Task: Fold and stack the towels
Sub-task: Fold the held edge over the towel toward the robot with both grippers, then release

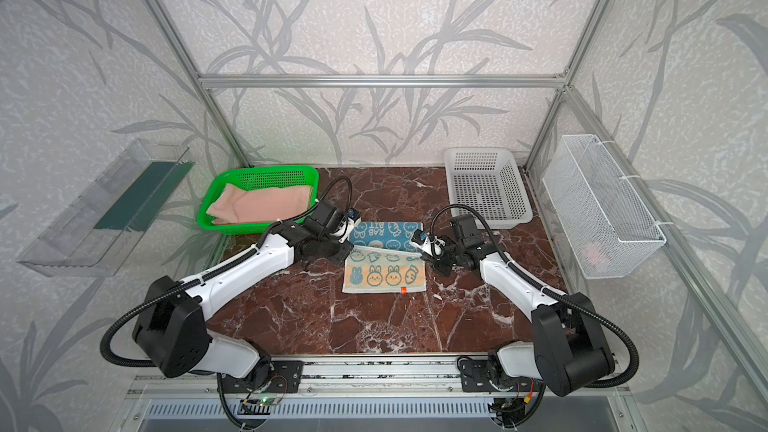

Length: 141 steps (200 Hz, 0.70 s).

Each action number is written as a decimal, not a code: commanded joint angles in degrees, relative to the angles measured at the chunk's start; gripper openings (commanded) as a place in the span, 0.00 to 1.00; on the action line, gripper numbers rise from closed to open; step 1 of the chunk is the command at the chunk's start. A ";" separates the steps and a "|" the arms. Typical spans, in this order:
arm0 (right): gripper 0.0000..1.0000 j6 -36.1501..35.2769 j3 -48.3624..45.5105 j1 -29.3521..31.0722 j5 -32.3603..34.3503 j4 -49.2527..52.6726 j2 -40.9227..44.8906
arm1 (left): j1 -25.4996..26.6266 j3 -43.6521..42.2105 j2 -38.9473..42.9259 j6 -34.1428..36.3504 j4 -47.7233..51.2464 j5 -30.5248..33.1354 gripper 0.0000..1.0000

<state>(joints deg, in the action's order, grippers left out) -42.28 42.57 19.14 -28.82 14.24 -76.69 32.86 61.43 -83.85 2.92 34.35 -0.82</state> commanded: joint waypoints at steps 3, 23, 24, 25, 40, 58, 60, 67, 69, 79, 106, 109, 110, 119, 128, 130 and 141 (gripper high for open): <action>0.00 0.17 -1.52 0.85 2.73 4.13 2.57 | 1.21 -2.03 1.98 -1.99 2.81 1.56 0.00; 0.00 -0.03 -2.49 2.01 4.08 3.81 3.84 | 1.76 -3.01 2.81 -2.87 3.53 2.36 0.00; 0.00 -0.05 -2.53 2.07 4.10 3.79 3.87 | 1.81 -3.08 2.86 -2.89 3.49 2.38 0.00; 0.00 -0.11 -2.55 2.10 4.16 3.79 3.89 | 1.88 -3.16 2.93 -2.86 3.42 2.39 0.00; 0.01 -0.56 -2.89 2.60 4.65 3.85 4.05 | 2.12 -4.77 3.43 -2.98 2.38 2.40 0.00; 0.02 -0.96 -3.20 3.48 5.92 4.16 3.37 | 2.28 -5.83 2.77 -3.07 2.21 2.23 0.00; 0.02 -0.96 -3.26 3.53 6.06 4.14 3.29 | 2.31 -5.87 2.63 -3.09 2.21 2.23 0.00; 0.03 -1.04 -3.34 3.85 6.54 4.33 2.83 | 2.31 -5.92 2.16 -3.18 2.13 2.27 0.00; 0.03 -1.11 -3.30 3.99 6.66 4.40 2.68 | 2.36 -5.98 1.97 -3.16 2.19 2.24 0.00; 0.03 -1.30 -3.24 4.48 7.19 4.80 1.90 | 2.55 -6.06 1.33 -3.18 2.13 2.22 0.00; 0.04 -2.06 -2.58 5.46 8.40 6.28 -0.31 | 3.72 -6.34 -0.20 -2.29 1.80 1.86 0.00; 0.04 -2.05 -2.47 5.59 8.51 6.46 -0.57 | 4.00 -6.47 -0.25 -2.08 1.70 2.21 0.00; 0.04 -2.08 -2.43 5.62 8.51 6.53 -0.66 | 4.07 -6.48 -0.25 -2.02 1.65 2.40 0.00; 0.04 -2.14 -2.09 5.88 8.98 7.17 -1.46 | 4.93 -7.11 -0.51 -1.25 1.21 3.43 0.00; 0.04 -2.27 -1.87 6.19 9.68 7.44 -2.29 | 5.57 -7.33 -0.84 -0.73 1.07 4.10 0.00; 0.05 -2.28 -1.74 6.25 9.88 7.57 -2.43 | 5.68 -7.26 -0.91 -0.70 1.14 4.10 0.00; 0.05 -2.37 -1.27 6.72 10.52 8.49 -3.26 | 6.28 -7.28 -1.43 -0.43 1.40 4.49 0.00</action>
<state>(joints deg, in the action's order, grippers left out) -43.72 40.14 25.12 -21.28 18.52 -78.28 37.93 54.98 -84.20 1.50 34.63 0.54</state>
